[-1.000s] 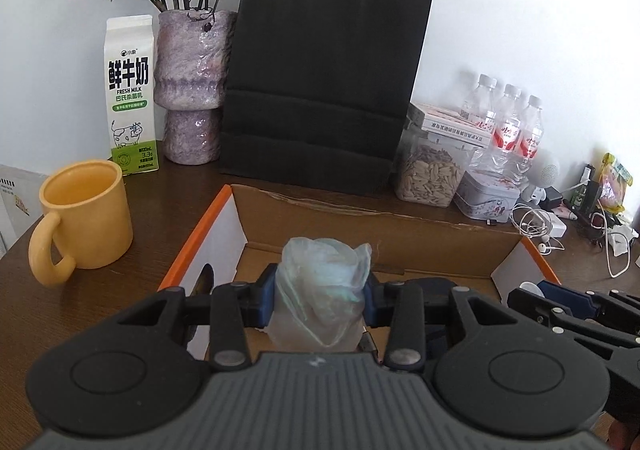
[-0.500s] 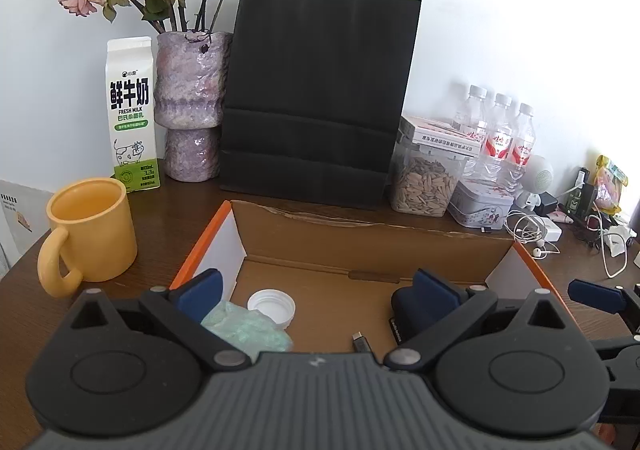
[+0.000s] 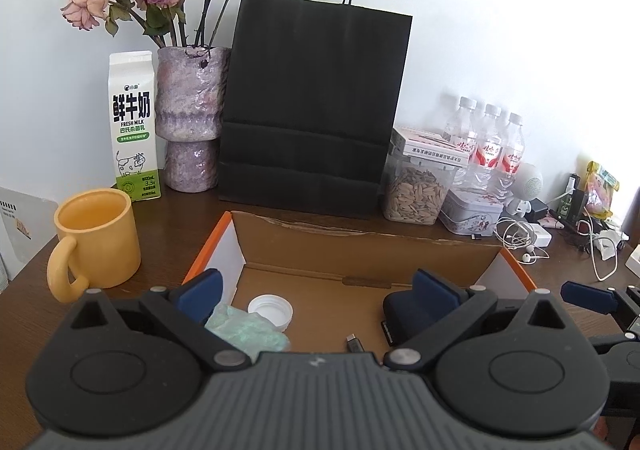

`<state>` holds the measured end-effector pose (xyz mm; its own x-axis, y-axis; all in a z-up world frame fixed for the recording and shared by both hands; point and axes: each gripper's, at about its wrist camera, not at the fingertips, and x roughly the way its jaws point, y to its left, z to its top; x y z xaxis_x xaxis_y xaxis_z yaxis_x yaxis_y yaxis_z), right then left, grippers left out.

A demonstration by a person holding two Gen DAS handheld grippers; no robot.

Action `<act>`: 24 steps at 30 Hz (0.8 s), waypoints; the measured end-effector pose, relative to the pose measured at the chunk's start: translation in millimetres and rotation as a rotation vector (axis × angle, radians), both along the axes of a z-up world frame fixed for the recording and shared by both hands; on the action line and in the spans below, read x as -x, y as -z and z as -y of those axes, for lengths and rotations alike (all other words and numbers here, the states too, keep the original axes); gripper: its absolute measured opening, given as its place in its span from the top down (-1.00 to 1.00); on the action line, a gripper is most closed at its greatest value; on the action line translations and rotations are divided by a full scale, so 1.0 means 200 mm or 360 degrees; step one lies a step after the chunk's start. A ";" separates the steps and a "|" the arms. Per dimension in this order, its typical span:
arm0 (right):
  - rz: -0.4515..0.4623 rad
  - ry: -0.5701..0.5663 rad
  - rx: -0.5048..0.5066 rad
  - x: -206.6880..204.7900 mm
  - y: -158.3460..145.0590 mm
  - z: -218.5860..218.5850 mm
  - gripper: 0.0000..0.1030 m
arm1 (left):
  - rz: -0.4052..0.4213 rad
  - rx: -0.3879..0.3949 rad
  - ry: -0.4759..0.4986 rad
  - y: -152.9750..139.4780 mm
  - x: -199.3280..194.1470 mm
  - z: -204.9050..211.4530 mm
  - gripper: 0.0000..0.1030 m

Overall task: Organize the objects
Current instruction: 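Move both tools back toward the USB cable and plush sheep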

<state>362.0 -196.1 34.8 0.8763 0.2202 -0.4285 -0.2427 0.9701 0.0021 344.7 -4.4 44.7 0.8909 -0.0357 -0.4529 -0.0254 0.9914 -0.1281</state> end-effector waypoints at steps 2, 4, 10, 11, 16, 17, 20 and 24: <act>0.0010 -0.0002 0.0002 0.02 -0.01 0.00 -1.00 | 0.0003 -0.0007 0.0005 -0.01 0.02 0.00 -1.00; 0.0017 0.0002 0.0003 0.05 -0.02 0.01 -1.00 | 0.0004 -0.0016 0.0007 -0.01 0.05 0.00 -1.00; 0.0036 0.0004 0.0006 0.14 -0.04 0.03 -1.00 | 0.0016 -0.0028 0.0009 -0.03 0.14 -0.01 -1.00; 0.0039 0.0003 0.0006 0.16 -0.05 0.03 -1.00 | 0.0020 -0.0032 0.0009 -0.03 0.16 -0.02 -1.00; 0.0055 -0.0017 0.0014 0.28 -0.06 0.05 -1.00 | 0.0027 -0.0057 -0.0003 -0.05 0.27 -0.06 -1.00; 0.0056 -0.0022 0.0015 0.30 -0.06 0.06 -1.00 | 0.0028 -0.0060 -0.0006 -0.06 0.29 -0.07 -1.00; 0.0054 -0.0047 0.0018 0.38 -0.06 0.07 -1.00 | 0.0027 -0.0063 -0.0020 -0.06 0.35 -0.11 -1.00; 0.0054 -0.0072 0.0025 0.48 -0.05 0.08 -1.00 | 0.0013 -0.0062 -0.0040 -0.06 0.41 -0.17 -1.00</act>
<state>265.9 -211.9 45.4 0.8799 0.2532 -0.4022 -0.2858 0.9580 -0.0222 263.7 28.7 57.6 0.8948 0.0045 -0.4464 -0.0497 0.9947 -0.0895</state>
